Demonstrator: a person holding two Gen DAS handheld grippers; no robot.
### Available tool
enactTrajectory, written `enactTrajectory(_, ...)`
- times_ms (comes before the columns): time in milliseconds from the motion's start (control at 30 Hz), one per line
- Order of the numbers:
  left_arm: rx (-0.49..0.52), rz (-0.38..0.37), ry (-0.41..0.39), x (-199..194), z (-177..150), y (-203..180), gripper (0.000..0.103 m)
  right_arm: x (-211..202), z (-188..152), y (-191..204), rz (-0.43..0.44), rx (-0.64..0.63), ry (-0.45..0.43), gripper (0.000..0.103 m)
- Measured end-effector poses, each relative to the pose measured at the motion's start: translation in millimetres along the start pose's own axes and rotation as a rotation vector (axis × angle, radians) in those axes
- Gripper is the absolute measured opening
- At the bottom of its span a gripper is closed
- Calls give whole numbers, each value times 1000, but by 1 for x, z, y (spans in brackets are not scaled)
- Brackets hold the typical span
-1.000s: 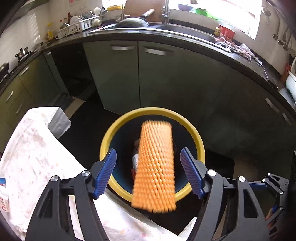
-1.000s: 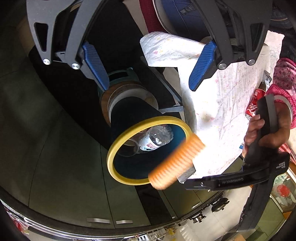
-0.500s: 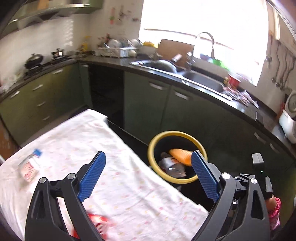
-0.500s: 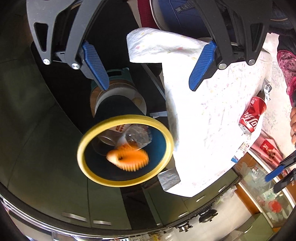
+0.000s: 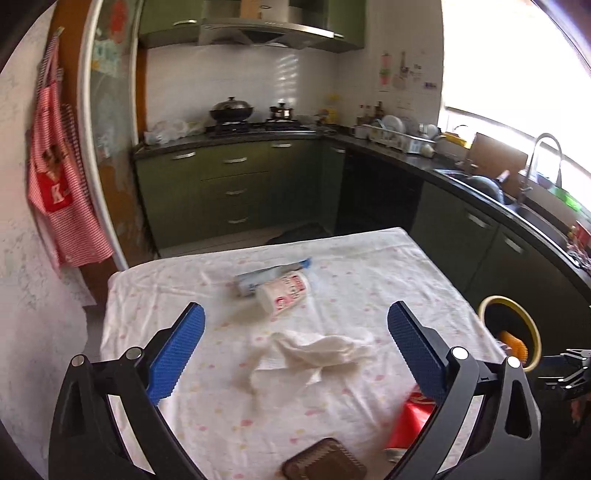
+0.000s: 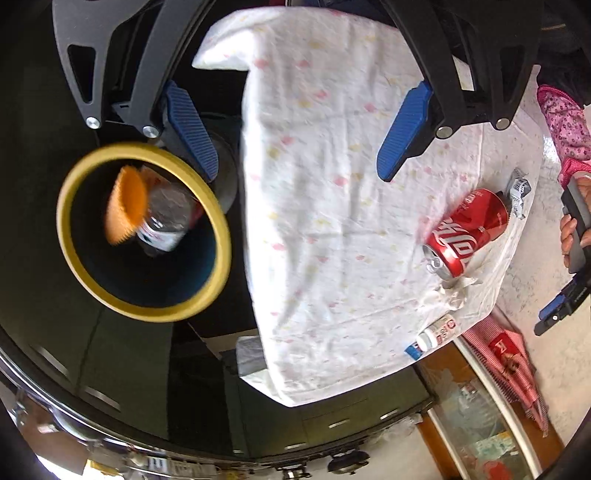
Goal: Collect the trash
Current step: 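Reach the right gripper to the white tissue and pinch it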
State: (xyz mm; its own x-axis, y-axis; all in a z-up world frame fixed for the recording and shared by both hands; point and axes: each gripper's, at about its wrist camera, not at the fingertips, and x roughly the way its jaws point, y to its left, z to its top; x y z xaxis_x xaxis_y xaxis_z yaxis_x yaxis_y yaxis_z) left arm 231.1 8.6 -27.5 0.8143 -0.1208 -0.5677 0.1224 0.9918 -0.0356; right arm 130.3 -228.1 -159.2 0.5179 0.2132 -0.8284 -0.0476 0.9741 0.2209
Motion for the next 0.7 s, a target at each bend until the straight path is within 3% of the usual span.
enactTrajectory(100,-24,75,13,13,-18,37,98,15,30,38,52,-86,6,83)
enactTrajectory(300,-92,95,38,40,-50,82,98,43,89,115,122,-289,19,83)
enactTrajectory(567,-166,85,41,52,-66,101,98,116,155,192,216,-429,146,83)
enactTrajectory(700,-172,103,40,54,-69,102,98,157,165,226,221,-470,227,75)
